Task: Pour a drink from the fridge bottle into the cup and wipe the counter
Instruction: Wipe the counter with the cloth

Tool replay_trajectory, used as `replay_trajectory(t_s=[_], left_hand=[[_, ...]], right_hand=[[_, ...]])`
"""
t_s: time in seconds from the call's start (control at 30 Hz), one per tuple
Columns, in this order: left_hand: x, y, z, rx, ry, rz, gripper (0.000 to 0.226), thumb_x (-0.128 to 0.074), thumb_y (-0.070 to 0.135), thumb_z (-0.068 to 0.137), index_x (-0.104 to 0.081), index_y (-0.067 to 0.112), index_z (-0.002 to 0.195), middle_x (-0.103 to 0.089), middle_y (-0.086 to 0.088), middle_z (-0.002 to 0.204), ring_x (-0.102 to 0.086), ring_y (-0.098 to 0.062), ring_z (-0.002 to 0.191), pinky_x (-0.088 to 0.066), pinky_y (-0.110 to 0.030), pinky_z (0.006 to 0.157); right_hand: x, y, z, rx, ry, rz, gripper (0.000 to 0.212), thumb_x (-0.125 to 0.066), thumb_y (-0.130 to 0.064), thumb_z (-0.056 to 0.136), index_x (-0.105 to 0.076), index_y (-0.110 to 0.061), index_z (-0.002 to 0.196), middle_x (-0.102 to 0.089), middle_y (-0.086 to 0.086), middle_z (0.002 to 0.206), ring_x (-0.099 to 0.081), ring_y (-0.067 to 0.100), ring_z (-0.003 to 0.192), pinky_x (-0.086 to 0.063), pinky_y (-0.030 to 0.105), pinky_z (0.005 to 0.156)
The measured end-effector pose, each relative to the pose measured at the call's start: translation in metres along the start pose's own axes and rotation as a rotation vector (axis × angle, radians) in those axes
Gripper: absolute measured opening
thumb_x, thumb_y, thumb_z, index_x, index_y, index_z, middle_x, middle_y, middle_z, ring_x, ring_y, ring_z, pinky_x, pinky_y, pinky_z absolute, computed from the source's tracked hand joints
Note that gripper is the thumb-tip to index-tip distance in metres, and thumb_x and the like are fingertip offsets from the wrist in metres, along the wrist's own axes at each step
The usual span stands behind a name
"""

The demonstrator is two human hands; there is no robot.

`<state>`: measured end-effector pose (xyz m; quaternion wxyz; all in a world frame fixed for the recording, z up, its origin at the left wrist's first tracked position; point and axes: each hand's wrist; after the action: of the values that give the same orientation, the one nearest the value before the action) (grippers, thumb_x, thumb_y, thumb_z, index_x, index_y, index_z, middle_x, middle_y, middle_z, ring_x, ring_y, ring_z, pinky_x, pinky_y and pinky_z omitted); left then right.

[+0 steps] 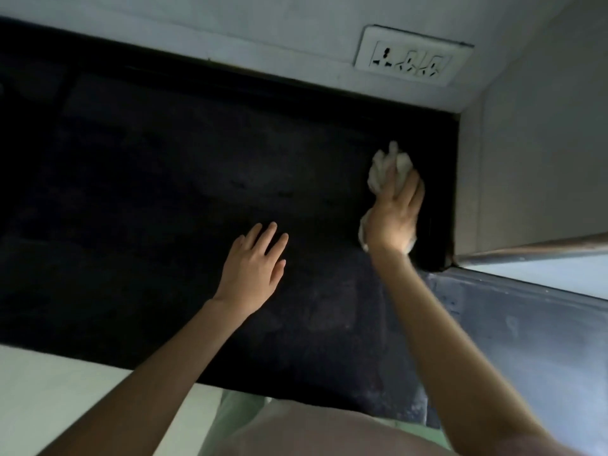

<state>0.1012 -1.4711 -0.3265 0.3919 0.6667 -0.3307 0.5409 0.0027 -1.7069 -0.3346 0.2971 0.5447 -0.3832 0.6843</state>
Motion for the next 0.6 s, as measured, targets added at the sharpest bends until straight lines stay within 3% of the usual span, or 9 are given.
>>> replay_trajectory(t_s=[0.1,0.2,0.3,0.4,0.5,0.6], left_hand=[[0.000,0.001,-0.001,0.011,-0.001,-0.011,0.046,-0.061,0.026,0.089,-0.054,0.012,0.133,-0.049,-0.015,0.141,-0.048,-0.037,0.127,-0.047,-0.052,0.096],[0.001,0.003,0.000,0.021,-0.005,-0.010,0.047,-0.062,0.026,0.088,-0.054,0.012,0.133,-0.049,-0.015,0.141,-0.047,-0.037,0.127,-0.046,-0.052,0.096],[-0.001,0.003,0.001,0.018,0.000,0.007,0.048,-0.061,0.027,0.088,-0.054,0.012,0.133,-0.049,-0.015,0.141,-0.047,-0.038,0.127,-0.047,-0.053,0.096],[-0.003,0.002,0.001,0.013,0.008,0.007,0.046,-0.058,0.027,0.089,-0.054,0.011,0.133,-0.050,-0.016,0.140,-0.048,-0.039,0.127,-0.048,-0.054,0.095],[-0.004,0.002,0.000,0.012,0.014,0.012,0.047,-0.059,0.027,0.089,-0.054,0.011,0.133,-0.050,-0.016,0.140,-0.047,-0.039,0.127,-0.047,-0.054,0.095],[-0.005,0.002,-0.001,0.018,0.019,-0.001,0.047,-0.061,0.026,0.089,-0.054,0.011,0.133,-0.049,-0.016,0.141,-0.047,-0.038,0.128,-0.046,-0.054,0.097]], right_hand=[[-0.002,-0.028,-0.061,0.029,0.013,0.118,0.077,-0.054,0.002,0.072,-0.035,-0.015,0.146,-0.031,0.023,0.147,-0.030,0.041,0.134,-0.038,0.046,0.106],[-0.007,-0.057,-0.060,0.235,-0.063,0.178,0.077,-0.053,0.004,0.078,-0.033,-0.021,0.148,-0.031,0.018,0.148,-0.025,0.037,0.138,-0.045,0.046,0.101],[-0.015,-0.062,-0.002,0.375,-0.162,0.116,0.087,-0.055,0.000,0.075,-0.022,-0.024,0.151,-0.024,0.015,0.153,-0.019,0.037,0.142,-0.034,0.046,0.108],[-0.013,-0.037,0.051,0.253,-0.199,0.035,0.085,-0.052,-0.003,0.080,-0.011,-0.021,0.153,-0.017,0.014,0.157,-0.013,0.035,0.144,-0.017,0.040,0.118],[-0.002,0.000,0.052,0.069,-0.122,0.017,0.082,-0.054,-0.007,0.085,-0.012,-0.023,0.153,-0.017,0.014,0.156,-0.016,0.034,0.142,-0.021,0.041,0.117],[0.005,0.015,-0.005,-0.046,0.010,0.054,0.072,-0.042,-0.008,0.080,-0.026,-0.019,0.150,-0.024,0.018,0.153,-0.025,0.036,0.138,-0.032,0.043,0.110]])
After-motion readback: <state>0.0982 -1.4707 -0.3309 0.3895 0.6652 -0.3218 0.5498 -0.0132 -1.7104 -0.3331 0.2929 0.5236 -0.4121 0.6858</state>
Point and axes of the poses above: each hand's wrist, its own z-axis towards the middle knuckle, its own x-axis out of the back of the hand, y = z × x
